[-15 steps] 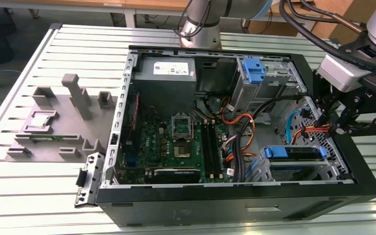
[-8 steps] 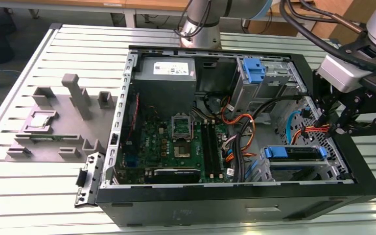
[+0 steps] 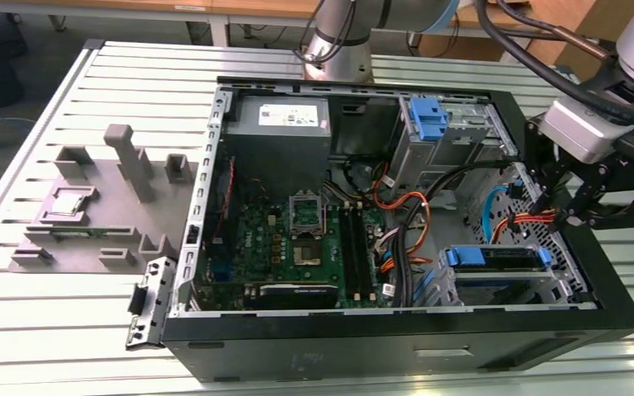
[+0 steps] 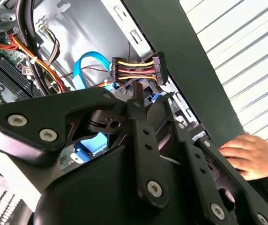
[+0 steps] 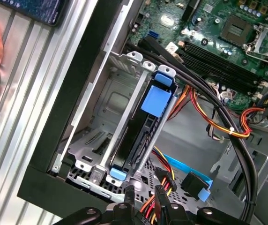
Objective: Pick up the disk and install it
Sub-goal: 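Insert the first disk wire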
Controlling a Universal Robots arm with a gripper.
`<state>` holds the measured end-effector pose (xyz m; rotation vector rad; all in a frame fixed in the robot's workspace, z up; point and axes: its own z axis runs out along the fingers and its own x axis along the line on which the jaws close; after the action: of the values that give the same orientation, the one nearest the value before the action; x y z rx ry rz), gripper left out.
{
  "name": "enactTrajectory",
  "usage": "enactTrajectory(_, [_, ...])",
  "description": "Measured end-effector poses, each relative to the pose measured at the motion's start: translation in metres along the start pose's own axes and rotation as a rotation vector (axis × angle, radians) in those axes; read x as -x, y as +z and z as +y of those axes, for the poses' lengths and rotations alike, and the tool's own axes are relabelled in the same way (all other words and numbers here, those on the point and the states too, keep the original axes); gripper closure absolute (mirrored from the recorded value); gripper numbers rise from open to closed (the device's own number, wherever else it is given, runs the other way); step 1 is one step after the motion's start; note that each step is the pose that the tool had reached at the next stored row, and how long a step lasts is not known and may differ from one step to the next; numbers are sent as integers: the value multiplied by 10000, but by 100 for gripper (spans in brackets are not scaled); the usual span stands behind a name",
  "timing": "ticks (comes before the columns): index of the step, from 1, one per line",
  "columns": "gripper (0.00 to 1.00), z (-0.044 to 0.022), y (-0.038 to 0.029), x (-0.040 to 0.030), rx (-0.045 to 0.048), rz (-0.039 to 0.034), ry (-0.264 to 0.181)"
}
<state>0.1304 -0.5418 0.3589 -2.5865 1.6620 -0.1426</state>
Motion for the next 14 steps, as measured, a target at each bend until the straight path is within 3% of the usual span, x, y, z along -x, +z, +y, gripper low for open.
enactTrajectory(8, [69, 1, 2, 0, -52, 8, -141])
enactTrajectory(14, [69, 0, 4, 1, -328, 77, -583])
